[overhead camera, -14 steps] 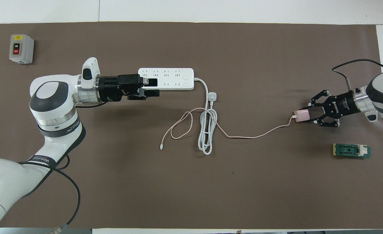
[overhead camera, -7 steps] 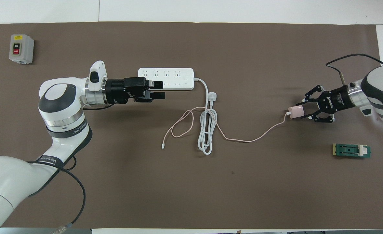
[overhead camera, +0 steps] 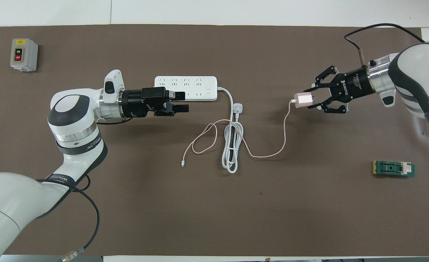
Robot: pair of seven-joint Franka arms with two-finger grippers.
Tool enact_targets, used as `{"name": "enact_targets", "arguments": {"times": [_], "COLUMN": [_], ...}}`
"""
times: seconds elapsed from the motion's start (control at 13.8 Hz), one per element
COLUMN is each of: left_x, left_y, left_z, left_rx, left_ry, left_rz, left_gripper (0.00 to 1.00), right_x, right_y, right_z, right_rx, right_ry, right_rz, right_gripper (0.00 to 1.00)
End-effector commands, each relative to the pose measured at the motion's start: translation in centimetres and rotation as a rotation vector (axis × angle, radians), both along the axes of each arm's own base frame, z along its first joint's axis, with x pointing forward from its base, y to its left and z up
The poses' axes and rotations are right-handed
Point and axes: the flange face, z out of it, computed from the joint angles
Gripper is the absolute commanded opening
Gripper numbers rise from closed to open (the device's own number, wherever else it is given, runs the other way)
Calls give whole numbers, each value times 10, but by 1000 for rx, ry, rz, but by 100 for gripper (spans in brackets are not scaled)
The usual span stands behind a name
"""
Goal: Plug charger into power strip
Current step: 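Lift the pink charger with the right gripper and carry it toward the left gripper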
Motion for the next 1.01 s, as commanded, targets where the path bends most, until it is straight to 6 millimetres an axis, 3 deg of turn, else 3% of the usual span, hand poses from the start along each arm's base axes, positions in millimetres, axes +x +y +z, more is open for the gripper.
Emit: {"name": "enact_targets", "arguments": {"times": [0.0,0.22,0.43,0.72,0.87,0.94], "left_x": [-1,2,2,4,7,8], "left_y": [-2,-3,-3,4,8,10], "left_z": [0,3,5,4,3,1], "left_rx": [-27,-32,-29,-14,4,18], "left_ry": [-12,-15,-21,-56,-69,-97], "left_rz": [7,20,19,34,53,68], "left_gripper": [100,100,100,100,100,100], "right_x": [10,18,12,1,-1,-1], "right_y": [50,122,185,241,273,280], "right_z": [21,33,34,38,48,52], "right_rx": [21,30,1,-14,-5,-2], "right_ry": [15,19,25,9,-9,-6], "right_rz": [-47,-121,-150,-172,-165,-181], "right_gripper": [0,0,0,0,0,0]}}
